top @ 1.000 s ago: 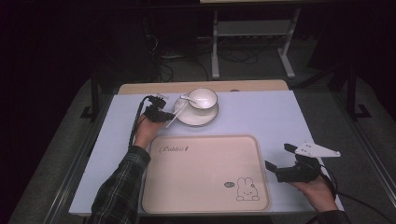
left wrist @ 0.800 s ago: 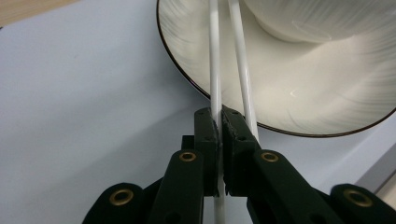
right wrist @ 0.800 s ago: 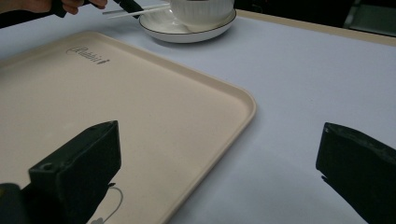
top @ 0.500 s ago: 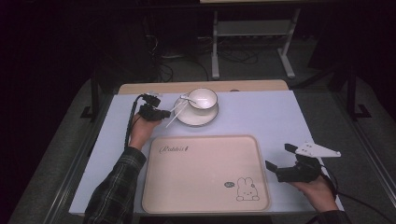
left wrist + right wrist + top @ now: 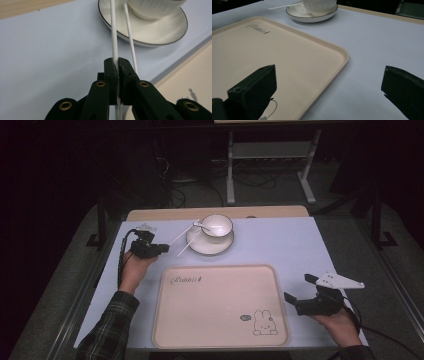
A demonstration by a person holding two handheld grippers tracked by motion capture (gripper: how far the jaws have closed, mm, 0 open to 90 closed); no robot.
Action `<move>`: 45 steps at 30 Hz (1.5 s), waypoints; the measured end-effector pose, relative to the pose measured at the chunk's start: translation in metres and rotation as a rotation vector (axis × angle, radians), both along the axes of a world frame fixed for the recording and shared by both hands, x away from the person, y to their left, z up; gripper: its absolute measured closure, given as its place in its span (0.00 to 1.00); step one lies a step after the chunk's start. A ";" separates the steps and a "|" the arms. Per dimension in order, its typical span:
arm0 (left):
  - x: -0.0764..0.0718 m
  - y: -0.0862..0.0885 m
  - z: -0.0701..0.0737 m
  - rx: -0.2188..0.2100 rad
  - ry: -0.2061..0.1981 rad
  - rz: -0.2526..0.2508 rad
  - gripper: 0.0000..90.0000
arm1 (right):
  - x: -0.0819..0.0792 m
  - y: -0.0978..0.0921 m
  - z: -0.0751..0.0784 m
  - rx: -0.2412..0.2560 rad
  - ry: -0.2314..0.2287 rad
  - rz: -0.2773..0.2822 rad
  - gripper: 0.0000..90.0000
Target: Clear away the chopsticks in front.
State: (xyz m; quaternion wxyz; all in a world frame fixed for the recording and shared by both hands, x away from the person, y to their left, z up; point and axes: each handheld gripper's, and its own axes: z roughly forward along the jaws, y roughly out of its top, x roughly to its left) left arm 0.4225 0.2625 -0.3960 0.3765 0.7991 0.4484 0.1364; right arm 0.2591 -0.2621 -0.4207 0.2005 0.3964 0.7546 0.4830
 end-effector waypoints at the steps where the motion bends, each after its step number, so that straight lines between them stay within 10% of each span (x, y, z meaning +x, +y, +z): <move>1: -0.004 0.003 0.000 -0.002 -0.002 0.004 0.95 | 0.000 0.000 0.000 -0.002 0.000 0.000 0.00; 25: -0.119 0.015 0.005 -0.070 -0.023 -0.073 0.95 | -0.001 0.000 0.000 -0.022 -0.002 -0.002 0.00; 45: -0.142 -0.017 -0.016 -0.049 0.058 -0.194 0.95 | -0.001 -0.001 0.000 -0.026 -0.001 -0.006 0.00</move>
